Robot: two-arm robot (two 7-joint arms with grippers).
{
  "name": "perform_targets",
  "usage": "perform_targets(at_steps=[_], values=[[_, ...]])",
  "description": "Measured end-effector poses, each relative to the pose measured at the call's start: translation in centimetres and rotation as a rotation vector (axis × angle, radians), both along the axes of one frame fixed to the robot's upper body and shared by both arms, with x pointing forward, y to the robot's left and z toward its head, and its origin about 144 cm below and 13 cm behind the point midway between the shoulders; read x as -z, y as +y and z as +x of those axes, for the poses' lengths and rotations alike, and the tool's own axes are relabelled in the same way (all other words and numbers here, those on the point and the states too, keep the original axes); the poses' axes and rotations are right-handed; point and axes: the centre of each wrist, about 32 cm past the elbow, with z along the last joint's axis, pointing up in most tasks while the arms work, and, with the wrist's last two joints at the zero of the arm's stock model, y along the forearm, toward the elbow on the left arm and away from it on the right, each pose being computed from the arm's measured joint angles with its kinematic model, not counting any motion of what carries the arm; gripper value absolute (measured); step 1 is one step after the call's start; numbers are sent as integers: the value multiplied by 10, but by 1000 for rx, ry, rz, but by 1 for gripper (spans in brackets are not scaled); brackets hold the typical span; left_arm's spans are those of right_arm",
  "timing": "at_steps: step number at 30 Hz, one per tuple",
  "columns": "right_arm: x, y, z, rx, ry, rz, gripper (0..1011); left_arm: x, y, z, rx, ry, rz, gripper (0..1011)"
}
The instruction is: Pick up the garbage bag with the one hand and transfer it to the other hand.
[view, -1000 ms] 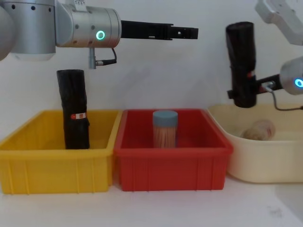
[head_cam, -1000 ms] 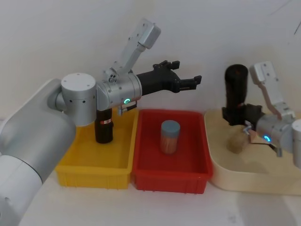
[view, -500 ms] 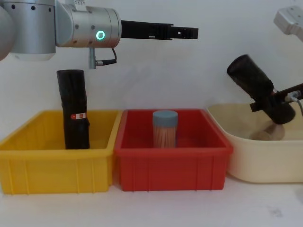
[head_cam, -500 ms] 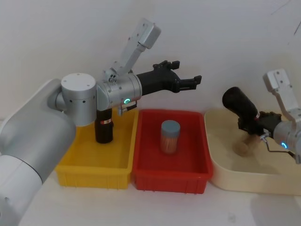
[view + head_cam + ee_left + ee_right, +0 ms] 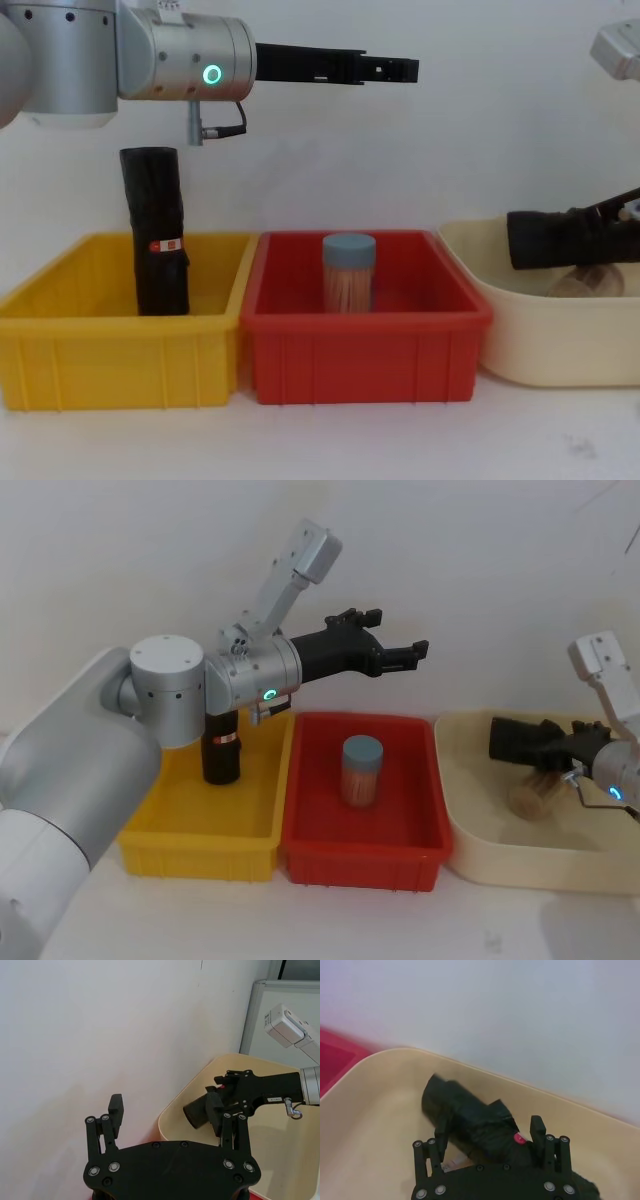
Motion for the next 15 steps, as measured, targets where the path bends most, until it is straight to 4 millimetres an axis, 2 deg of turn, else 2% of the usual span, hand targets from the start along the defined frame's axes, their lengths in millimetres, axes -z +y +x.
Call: perform_targets(at_steps=[15], values=[[0,-2,-1,8,5,-9,1000,0,0,0,0,0,0,1000]])
